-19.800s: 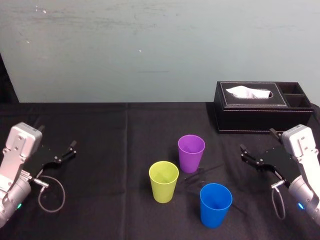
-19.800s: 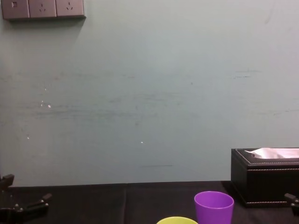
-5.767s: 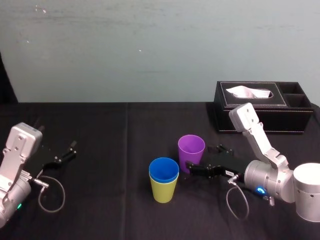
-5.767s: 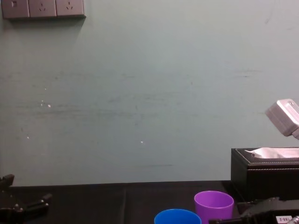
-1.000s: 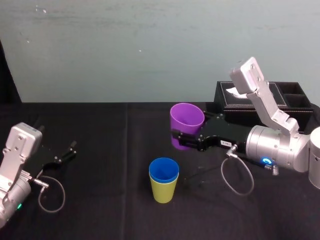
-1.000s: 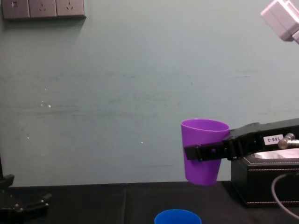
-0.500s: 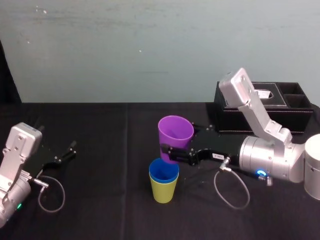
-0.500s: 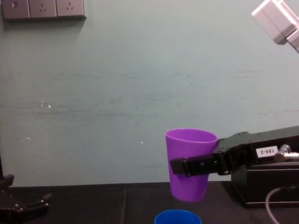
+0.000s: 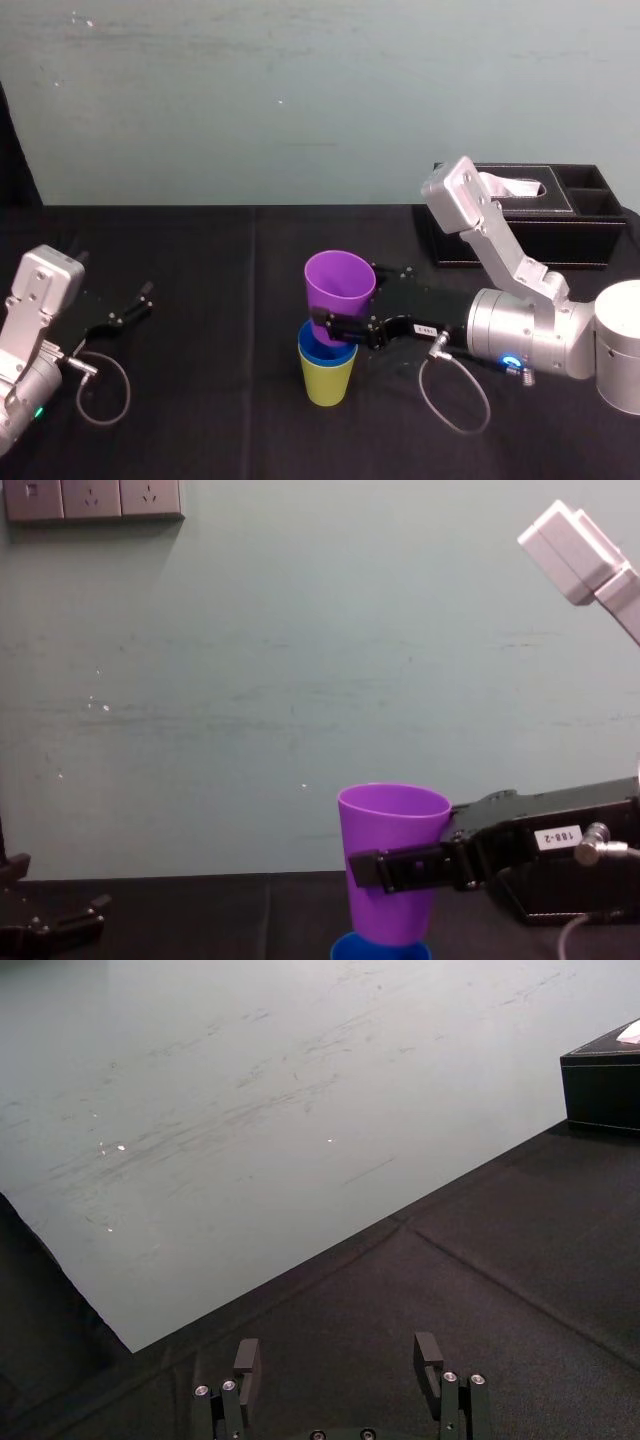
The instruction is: Stack the three plastic cups sequentially using one hand.
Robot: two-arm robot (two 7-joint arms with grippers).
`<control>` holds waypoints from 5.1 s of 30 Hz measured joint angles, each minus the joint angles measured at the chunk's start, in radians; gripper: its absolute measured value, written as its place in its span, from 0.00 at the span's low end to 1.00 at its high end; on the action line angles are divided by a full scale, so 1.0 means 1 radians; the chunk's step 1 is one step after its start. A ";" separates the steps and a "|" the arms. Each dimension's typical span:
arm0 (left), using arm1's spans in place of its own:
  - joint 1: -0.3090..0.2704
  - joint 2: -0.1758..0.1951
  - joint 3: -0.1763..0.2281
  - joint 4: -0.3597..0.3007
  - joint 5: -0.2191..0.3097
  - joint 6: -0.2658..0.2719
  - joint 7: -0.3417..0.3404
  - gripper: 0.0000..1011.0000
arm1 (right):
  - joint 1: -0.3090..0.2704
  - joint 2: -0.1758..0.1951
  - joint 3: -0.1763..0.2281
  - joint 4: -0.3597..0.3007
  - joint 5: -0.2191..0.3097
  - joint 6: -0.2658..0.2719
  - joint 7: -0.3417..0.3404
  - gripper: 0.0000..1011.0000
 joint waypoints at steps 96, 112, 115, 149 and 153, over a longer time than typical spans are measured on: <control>0.000 0.000 0.000 0.000 0.000 0.000 0.000 0.99 | 0.017 -0.061 -0.067 0.147 -0.068 -0.060 -0.001 0.72; 0.000 0.000 0.000 0.000 0.000 0.000 0.000 0.99 | 0.017 -0.061 -0.066 0.146 -0.067 -0.061 -0.001 0.99; 0.000 0.000 0.000 0.000 0.000 0.000 0.000 0.99 | 0.008 -0.061 -0.059 0.138 -0.067 -0.083 -0.002 0.99; 0.000 0.000 0.000 0.000 0.000 0.000 0.000 0.99 | -0.233 -0.195 0.194 0.141 -0.114 -0.132 -0.410 0.99; 0.000 0.000 0.000 0.000 0.000 0.000 0.000 0.99 | -0.233 -0.202 0.199 0.155 -0.113 -0.113 -0.401 0.99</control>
